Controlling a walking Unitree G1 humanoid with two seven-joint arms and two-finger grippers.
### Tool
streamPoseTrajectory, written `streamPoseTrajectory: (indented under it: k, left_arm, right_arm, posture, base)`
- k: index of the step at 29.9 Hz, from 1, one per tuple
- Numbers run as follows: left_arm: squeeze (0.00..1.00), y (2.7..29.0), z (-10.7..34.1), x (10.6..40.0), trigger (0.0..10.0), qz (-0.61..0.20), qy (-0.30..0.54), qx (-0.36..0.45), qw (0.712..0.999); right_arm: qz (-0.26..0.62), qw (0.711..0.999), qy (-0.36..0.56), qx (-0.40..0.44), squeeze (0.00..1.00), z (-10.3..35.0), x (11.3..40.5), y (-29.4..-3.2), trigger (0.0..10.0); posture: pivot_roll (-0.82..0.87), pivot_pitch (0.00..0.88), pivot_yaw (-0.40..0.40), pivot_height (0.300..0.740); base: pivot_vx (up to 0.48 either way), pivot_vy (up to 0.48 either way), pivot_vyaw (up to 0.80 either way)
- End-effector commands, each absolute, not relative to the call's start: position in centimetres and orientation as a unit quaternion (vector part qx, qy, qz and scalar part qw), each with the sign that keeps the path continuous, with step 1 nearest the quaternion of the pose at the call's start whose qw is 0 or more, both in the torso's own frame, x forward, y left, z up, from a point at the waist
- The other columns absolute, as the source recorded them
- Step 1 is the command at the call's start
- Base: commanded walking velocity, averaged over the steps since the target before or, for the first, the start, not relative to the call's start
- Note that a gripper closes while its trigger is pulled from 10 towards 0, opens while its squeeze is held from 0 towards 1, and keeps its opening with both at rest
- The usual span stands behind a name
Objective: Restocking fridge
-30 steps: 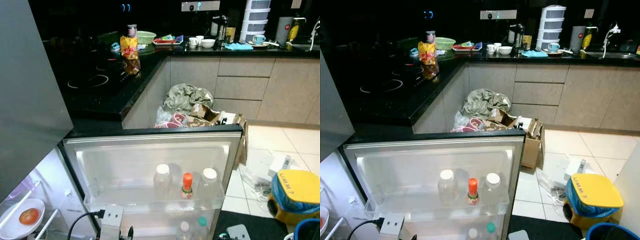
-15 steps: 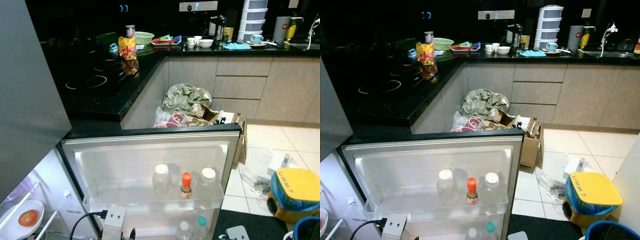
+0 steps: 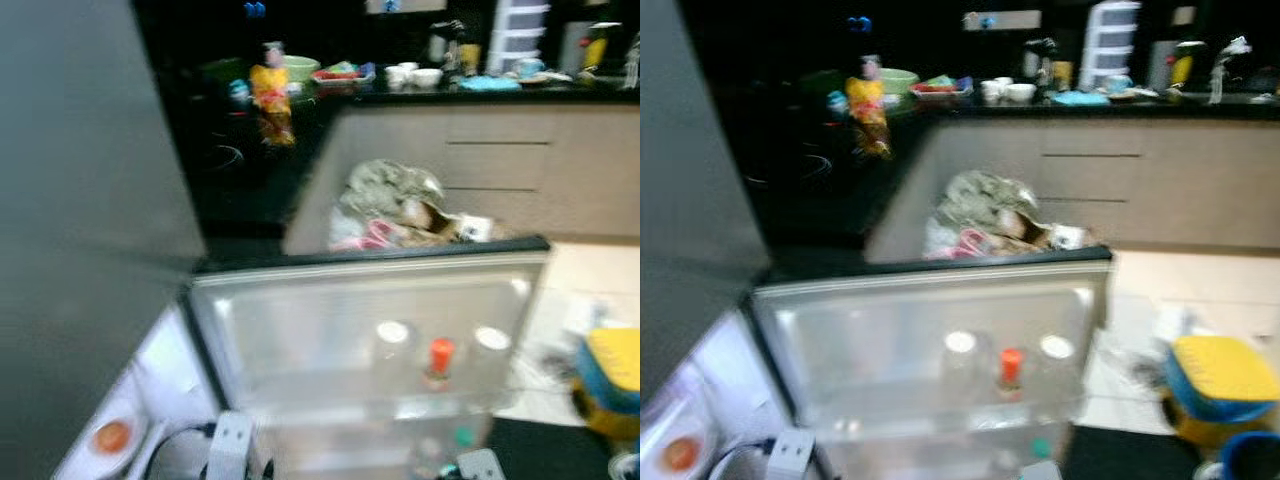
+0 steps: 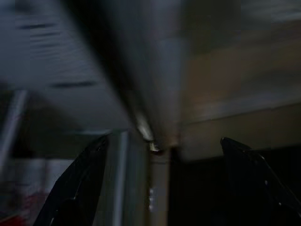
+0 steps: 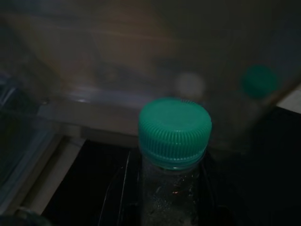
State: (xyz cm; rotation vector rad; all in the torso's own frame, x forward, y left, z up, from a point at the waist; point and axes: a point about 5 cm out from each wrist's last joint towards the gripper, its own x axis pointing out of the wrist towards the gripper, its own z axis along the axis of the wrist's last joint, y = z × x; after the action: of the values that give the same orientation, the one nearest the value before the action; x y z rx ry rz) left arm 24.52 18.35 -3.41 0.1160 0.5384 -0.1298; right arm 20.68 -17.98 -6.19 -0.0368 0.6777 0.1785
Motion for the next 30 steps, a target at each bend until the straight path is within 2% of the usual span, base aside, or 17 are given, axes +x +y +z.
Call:
streamPoseTrajectory:
  k: [1, 7, 11, 21, 24, 30]
  left_arm:
    - [0.00, 18.4, -3.7, 24.1, 10.0, -0.078, 0.276, 0.076, 0.955]
    - [0.00, 18.4, -3.8, 24.0, 10.0, -0.082, 0.279, 0.083, 0.953]
    - [0.00, 18.8, -3.8, 24.1, 10.0, -0.055, 0.278, 0.078, 0.956]
    - [0.00, 18.7, -3.8, 23.9, 10.0, -0.060, 0.277, 0.084, 0.955]
    - [0.00, 18.4, -3.8, 24.0, 10.0, -0.074, 0.273, 0.108, 0.953]
    - [0.00, 18.5, -3.9, 23.9, 10.0, -0.071, 0.278, 0.116, 0.951]
  right_arm:
    - [0.093, 0.934, 0.346, -0.007, 0.00, -6.8, 19.9, -17.3, 10.0]
    - [0.090, 0.933, 0.348, -0.005, 0.00, -7.0, 19.5, -17.3, 10.0]
    - [0.089, 0.933, 0.349, -0.004, 0.00, -7.0, 19.3, -17.4, 10.0]
    - [0.092, 0.936, 0.341, -0.004, 0.00, -6.7, 19.8, -17.3, 10.0]
    - [0.095, 0.937, 0.337, -0.004, 0.00, -6.6, 20.0, -17.2, 10.0]
    - [0.098, 0.938, 0.331, -0.003, 0.00, -6.4, 20.4, -17.0, 10.0]
  posture:
    - [-0.04, 0.063, 0.050, 0.740]
    - [-0.04, 0.068, 0.054, 0.740]
    - [-0.04, 0.071, 0.054, 0.740]
    - [-0.04, 0.077, 0.055, 0.740]
    - [-0.04, 0.077, 0.054, 0.740]
    - [-0.04, 0.078, 0.054, 0.740]
  base:
    - [0.000, -0.435, 0.00]
    - [0.000, -0.472, 0.00]
    - [0.000, 0.000, 0.00]
    - [0.000, 0.000, 0.00]
    - [0.000, 0.000, 0.00]
    - [0.000, -0.480, 0.00]
